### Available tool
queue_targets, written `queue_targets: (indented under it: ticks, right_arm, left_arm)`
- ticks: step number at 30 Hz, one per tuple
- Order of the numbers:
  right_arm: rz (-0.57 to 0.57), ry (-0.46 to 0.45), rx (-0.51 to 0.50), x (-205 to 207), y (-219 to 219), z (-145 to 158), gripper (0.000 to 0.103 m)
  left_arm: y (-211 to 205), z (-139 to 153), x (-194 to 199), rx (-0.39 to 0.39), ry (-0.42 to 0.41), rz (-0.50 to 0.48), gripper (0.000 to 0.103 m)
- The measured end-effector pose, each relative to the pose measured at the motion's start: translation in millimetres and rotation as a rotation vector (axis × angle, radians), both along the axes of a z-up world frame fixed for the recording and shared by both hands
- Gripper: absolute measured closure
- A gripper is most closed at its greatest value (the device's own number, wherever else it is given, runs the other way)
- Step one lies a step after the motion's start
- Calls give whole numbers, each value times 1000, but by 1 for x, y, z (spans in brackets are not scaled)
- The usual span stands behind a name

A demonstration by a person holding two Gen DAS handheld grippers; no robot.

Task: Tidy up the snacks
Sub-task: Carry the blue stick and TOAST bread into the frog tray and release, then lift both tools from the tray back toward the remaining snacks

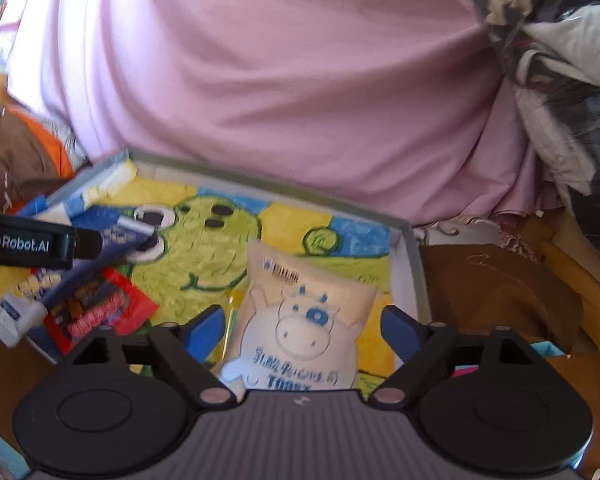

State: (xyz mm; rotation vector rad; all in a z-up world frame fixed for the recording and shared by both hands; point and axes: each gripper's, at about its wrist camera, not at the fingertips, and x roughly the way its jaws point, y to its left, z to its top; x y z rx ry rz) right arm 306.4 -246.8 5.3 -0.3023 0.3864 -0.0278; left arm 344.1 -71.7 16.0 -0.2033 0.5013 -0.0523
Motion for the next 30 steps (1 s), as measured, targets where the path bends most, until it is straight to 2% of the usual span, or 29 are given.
queue_targets:
  ticks: [6, 12, 17, 22, 27, 30]
  right_arm:
    - [-3, -105, 48, -21, -5, 21, 1]
    - [4, -216, 46, -49, 0, 42, 0]
    - [17, -251, 89, -75, 5, 58, 0]
    - [58, -271, 64, -108, 13, 64, 0]
    - [123, -273, 42, -145, 23, 67, 0]
    - [176, -242, 24, -164, 32, 65, 0]
  left_arm:
    - [12, 16, -17, -68, -56, 56, 7]
    - [28, 33, -40, -91, -105, 99, 4]
    - [41, 50, -68, -106, -137, 113, 1]
    - [51, 61, -101, -88, -136, 92, 1]
    - [57, 62, -140, -5, -132, 23, 1]
    - [66, 60, -161, 14, -108, -4, 1]
